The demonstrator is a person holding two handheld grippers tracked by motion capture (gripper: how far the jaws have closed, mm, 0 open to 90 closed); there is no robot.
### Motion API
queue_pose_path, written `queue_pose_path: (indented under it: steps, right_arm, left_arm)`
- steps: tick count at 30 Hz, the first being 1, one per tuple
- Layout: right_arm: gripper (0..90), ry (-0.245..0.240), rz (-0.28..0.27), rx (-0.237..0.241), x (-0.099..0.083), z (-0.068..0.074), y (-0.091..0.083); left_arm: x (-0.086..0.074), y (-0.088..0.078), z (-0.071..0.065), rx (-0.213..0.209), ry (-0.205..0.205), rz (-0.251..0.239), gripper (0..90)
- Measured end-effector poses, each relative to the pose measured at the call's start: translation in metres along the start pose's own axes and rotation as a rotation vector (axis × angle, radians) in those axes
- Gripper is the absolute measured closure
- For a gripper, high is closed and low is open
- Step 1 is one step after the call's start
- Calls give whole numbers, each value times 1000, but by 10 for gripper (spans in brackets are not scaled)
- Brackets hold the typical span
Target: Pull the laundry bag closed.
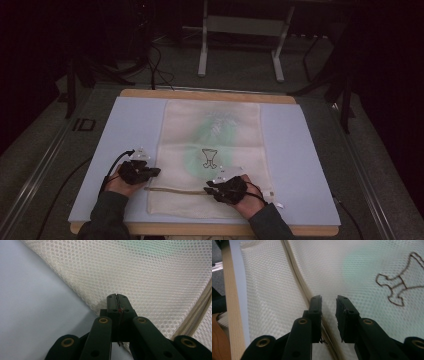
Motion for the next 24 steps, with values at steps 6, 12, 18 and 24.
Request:
queue_pose_path:
  steps: [6,12,18,24]
  right_arm:
    - [747,-24,-8,21,9,8,7]
    - [748,-41,-12,35,17,14,13]
    - [751,-56,-22,53,26,21,19]
    - [759,-76,-21,74,32,28,26]
  left_arm:
    - [0,0,1,-7,-1,-3,895]
    - [0,0,1,-11,2,-5,894]
    - [0,0,1,-17,2,-6,894]
    - [-1,0,2,-23,4,-6,894]
Point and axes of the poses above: each handheld gripper's, and its own axes: y roughly forward along the jaws, x roughly out of its top, z roughly to its left, the point moved 7 cm from there along y, roughly forward along the jaws, and after that the axes turned 6 degrees about -x, right-handed, at the moved point
